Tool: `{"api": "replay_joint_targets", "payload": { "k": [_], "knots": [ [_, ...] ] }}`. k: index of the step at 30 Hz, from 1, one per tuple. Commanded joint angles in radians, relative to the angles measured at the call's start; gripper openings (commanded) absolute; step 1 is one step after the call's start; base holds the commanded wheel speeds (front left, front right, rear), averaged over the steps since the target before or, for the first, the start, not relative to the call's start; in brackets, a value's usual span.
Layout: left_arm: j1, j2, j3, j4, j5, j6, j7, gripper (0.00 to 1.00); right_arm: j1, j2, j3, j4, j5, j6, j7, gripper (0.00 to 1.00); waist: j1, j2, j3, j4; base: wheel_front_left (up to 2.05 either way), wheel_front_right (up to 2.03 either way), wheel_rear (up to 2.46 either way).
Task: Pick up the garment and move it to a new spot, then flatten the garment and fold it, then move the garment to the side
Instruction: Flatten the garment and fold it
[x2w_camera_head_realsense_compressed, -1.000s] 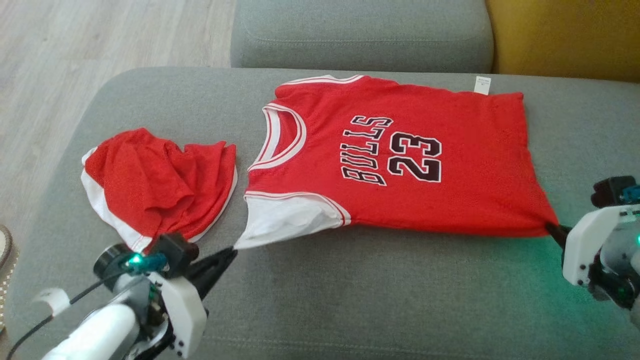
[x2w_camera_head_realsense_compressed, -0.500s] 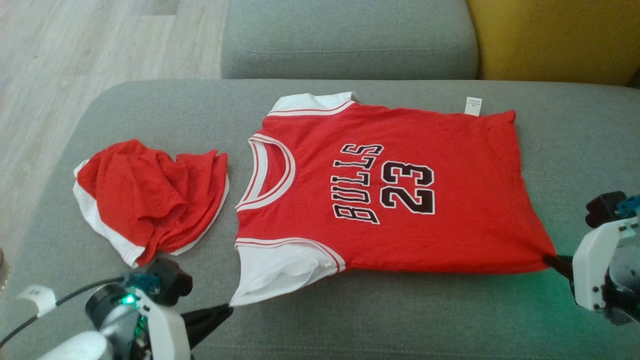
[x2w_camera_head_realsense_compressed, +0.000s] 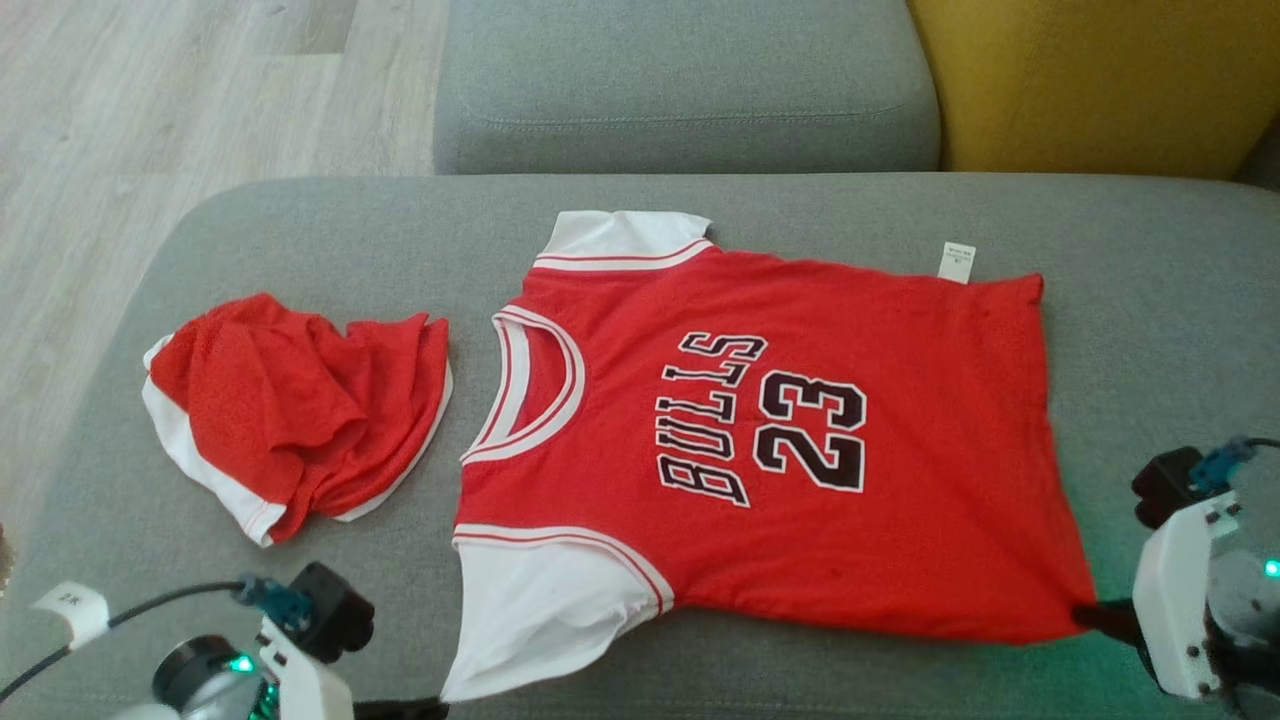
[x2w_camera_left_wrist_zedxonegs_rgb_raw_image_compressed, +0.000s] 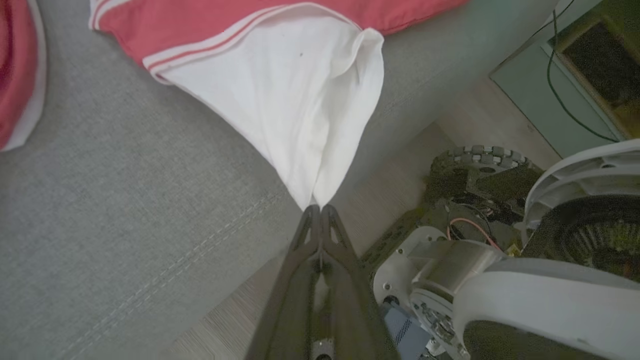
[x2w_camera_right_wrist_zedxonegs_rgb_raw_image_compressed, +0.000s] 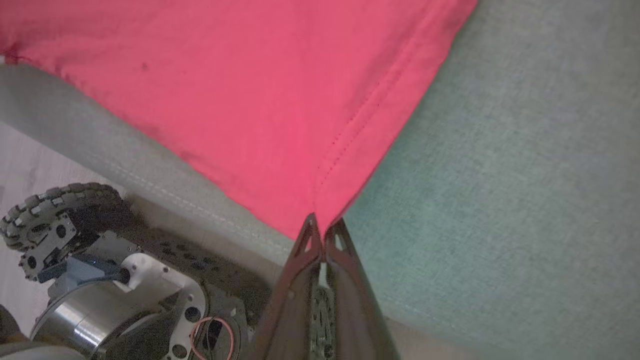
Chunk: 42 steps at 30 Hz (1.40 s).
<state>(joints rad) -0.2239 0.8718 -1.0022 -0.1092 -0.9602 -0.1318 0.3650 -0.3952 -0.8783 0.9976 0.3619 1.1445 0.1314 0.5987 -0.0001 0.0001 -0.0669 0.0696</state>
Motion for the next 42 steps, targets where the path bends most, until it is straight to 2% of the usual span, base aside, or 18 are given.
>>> {"api": "replay_joint_targets", "payload": {
  "k": [1,8,17,27,32,33,42],
  "knots": [
    [-0.041,0.059,0.043,-0.034,-0.015,0.001,0.01,0.0,0.004,-0.063,-0.006,-0.038,0.009,-0.001,0.015,0.0,0.0001,-0.0001,-0.002,-0.001,0.0,0.0,0.0],
    [-0.072,0.075,0.064,-0.054,-0.007,0.001,-0.005,0.0,-0.002,-0.079,-0.029,-0.073,0.01,-0.001,0.028,0.0,0.0001,-0.0001,-0.001,-0.004,0.0,0.0,0.0],
    [-0.178,0.035,0.12,-0.029,0.072,0.003,-0.084,0.0,-0.049,-0.046,-0.097,-0.062,-0.003,-0.001,0.021,0.0,0.0001,-0.0001,0.026,-0.019,0.0,0.0,0.0],
    [-0.361,-0.106,0.16,0.129,0.14,0.003,-0.176,0.0,-0.145,0.022,-0.153,-0.021,-0.041,-0.001,0.024,0.0,0.0001,-0.0001,0.106,-0.048,0.0,0.0,0.0],
    [-0.461,-0.193,0.175,0.283,0.18,0.013,-0.227,0.0,-0.209,0.077,-0.169,0.028,-0.072,-0.001,0.013,0.0,0.0001,-0.0001,0.163,-0.069,0.0,0.0,0.0],
    [-0.499,-0.22,0.177,0.344,0.202,0.015,-0.251,0.0,-0.236,0.105,-0.169,0.05,-0.086,-0.001,0.009,0.0,0.0001,-0.0001,0.184,-0.081,0.0,0.0,0.0],
    [-0.633,-0.304,0.158,0.576,0.267,0.008,-0.357,0.0,-0.334,0.197,-0.149,0.149,-0.126,-0.001,-0.028,0.0,0.0001,-0.0001,0.251,-0.123,0.0,0.0,0.0]
  ]
}}
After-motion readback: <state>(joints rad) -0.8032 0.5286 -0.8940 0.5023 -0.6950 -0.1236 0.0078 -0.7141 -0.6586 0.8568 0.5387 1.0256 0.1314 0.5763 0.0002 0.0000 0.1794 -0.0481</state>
